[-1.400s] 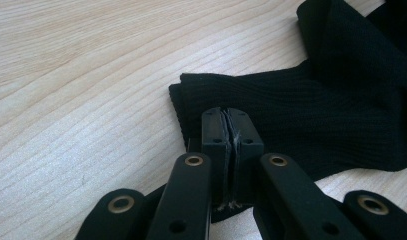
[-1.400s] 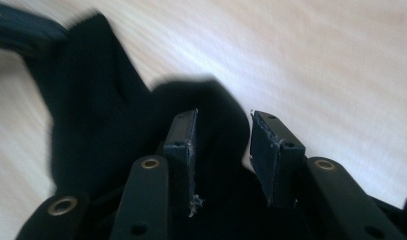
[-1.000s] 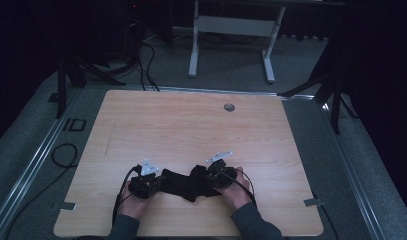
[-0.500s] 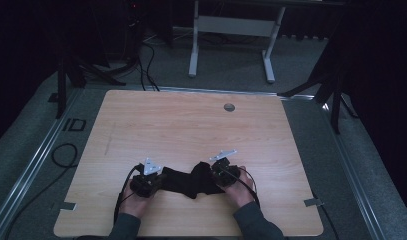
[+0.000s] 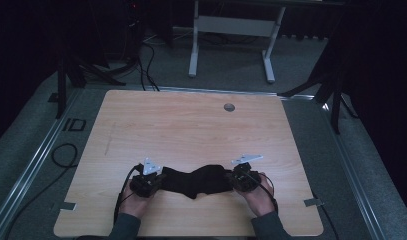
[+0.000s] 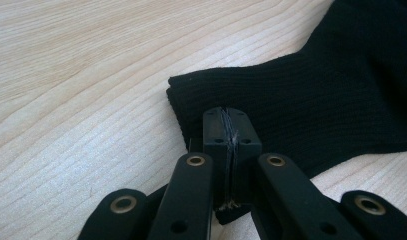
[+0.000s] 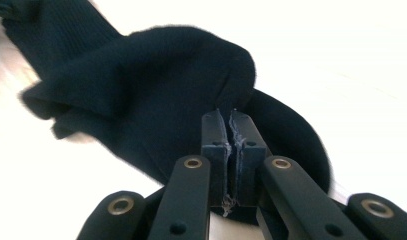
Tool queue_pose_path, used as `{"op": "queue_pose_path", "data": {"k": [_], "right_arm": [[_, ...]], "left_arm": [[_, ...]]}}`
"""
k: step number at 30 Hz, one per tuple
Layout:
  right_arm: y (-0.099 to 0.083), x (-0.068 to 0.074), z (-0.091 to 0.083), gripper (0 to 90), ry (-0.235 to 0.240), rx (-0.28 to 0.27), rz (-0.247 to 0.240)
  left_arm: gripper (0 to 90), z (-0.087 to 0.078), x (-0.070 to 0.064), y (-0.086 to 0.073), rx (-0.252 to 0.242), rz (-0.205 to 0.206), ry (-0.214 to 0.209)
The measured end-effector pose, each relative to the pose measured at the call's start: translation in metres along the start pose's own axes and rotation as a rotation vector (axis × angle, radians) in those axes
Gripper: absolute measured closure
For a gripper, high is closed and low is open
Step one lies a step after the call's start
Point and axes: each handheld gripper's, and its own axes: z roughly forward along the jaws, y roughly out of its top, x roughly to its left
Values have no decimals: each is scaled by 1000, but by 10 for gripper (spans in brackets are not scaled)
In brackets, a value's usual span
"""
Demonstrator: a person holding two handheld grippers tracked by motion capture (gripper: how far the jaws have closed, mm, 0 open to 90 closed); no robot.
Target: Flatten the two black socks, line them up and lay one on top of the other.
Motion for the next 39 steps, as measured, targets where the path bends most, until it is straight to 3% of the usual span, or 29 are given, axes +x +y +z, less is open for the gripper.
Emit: {"op": "queue_pose_path", "data": {"k": [1,4,8,14,18,24,35,39], "right_arm": [[-3,-4,-11,862,-2,-15,10],[-6,-10,-21,861,-12,-26,21],[-6,-18,-25,858,-10,-27,29],[-11,-22,-6,847,-52,19,25],[-14,-26,4,823,-68,19,32],[-18,-31,7,802,-60,18,54],[-20,-30,12,769,-38,16,59],[-20,-30,12,704,-34,3,60]], "left_arm": [[893,0,0,0,0,-1,-1],[892,0,0,0,-1,-3,-3],[891,0,0,0,-2,-4,-4],[890,0,0,0,-2,2,0],[889,1,0,1,-3,5,3],[889,3,1,3,-6,17,12],[884,14,12,13,-19,1,49],[874,15,12,14,-29,-8,62]]}}
